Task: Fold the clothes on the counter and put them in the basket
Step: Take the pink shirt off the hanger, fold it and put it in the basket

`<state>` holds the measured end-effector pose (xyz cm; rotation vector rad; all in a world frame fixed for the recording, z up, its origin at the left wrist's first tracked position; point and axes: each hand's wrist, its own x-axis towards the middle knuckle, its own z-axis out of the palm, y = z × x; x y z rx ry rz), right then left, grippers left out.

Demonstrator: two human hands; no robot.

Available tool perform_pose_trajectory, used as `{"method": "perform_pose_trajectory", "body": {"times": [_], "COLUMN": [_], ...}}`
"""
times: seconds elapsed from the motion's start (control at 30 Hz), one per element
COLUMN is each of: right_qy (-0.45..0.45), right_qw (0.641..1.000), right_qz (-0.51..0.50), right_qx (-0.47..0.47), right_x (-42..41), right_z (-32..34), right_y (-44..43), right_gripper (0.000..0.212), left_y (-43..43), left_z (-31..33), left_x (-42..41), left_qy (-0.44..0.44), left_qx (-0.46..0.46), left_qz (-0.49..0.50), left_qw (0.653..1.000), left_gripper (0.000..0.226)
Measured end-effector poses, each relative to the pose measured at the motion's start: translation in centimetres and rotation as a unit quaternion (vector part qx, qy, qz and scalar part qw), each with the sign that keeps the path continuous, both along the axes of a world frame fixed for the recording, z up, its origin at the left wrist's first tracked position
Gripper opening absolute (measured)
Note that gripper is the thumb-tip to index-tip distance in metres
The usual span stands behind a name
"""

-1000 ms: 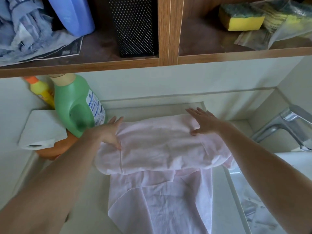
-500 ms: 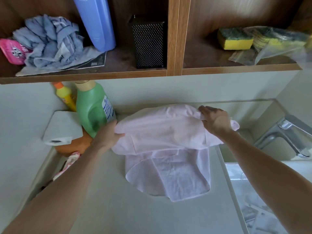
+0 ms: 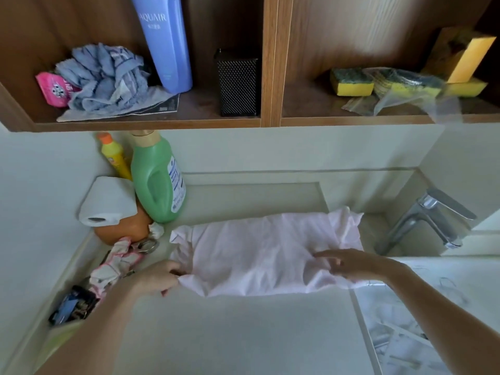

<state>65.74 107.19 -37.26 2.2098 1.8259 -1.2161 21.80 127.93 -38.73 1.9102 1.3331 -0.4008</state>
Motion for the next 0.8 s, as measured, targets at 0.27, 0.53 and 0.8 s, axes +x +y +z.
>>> {"method": "perform_pose_trajectory", "body": {"times": [0.27, 0.53, 0.8], "right_qy": [-0.093, -0.257, -0.09], "right_qw": [0.895, 0.929, 0.9], "right_qz": [-0.035, -0.175, -0.357], "right_qx": [0.436, 0.203, 0.232], "right_x": [-9.1, -3.3, -0.3], "right_z": [-3.3, -8.4, -9.0], "right_y": [8.2, 6.3, 4.9], "right_gripper": [0.037, 0.072, 0.069], "left_y": [-1.7, -1.1, -0.2], "left_z": [1.9, -7.5, -8.2], "left_x": [11.6, 7.1, 6.6], "left_qy": [-0.216, 0.019, 0.004], "left_qx": [0.361, 0.367, 0.349], "left_qz": [0.049, -0.076, -0.055], "left_qw": [0.906, 0.927, 0.936], "left_gripper": [0.017, 0.088, 0.088]}}
